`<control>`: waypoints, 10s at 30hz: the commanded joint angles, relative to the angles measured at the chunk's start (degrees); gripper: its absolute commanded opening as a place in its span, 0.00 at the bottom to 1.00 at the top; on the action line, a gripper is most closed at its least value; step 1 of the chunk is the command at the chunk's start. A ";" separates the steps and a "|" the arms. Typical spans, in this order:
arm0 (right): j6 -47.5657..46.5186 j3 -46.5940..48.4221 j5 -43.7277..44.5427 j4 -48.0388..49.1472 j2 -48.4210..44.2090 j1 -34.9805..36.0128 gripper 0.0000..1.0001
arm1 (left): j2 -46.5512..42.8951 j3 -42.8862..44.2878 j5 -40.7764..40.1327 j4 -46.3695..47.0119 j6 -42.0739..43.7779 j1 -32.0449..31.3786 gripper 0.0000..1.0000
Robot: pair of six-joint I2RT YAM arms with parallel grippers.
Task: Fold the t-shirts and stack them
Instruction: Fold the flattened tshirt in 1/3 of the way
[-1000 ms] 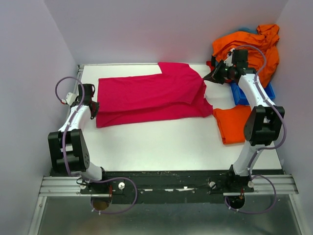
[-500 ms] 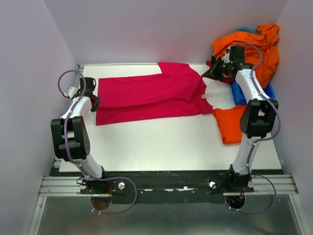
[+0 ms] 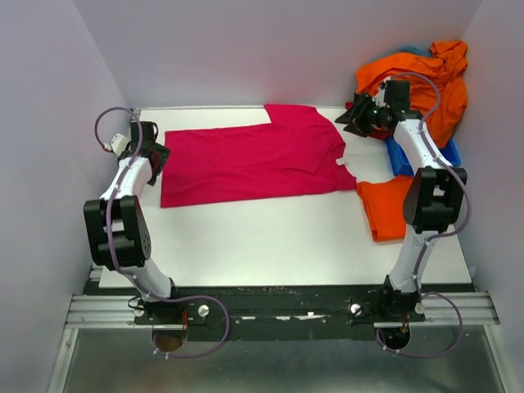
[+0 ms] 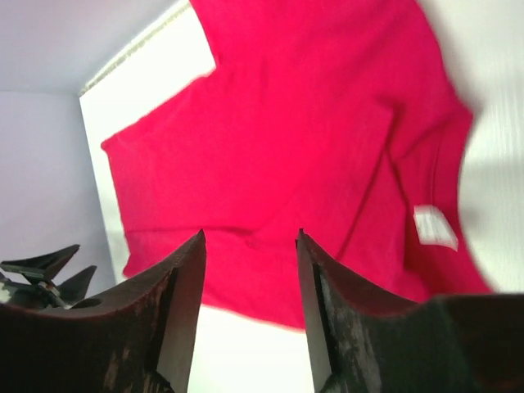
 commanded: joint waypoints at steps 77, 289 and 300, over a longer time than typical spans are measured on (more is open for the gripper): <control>19.14 -55.91 35.88 22.78 -21.42 6.75 0.39 | -12.54 -28.17 -3.48 11.81 -9.86 1.55 0.00; 18.87 -77.26 42.03 -2.88 -48.67 12.38 0.22 | -39.26 -37.40 -3.48 -4.01 0.25 -3.73 0.70; 25.11 -78.85 48.18 -13.25 -61.84 12.20 0.01 | -39.79 -37.93 -3.30 -3.48 0.07 -3.73 0.70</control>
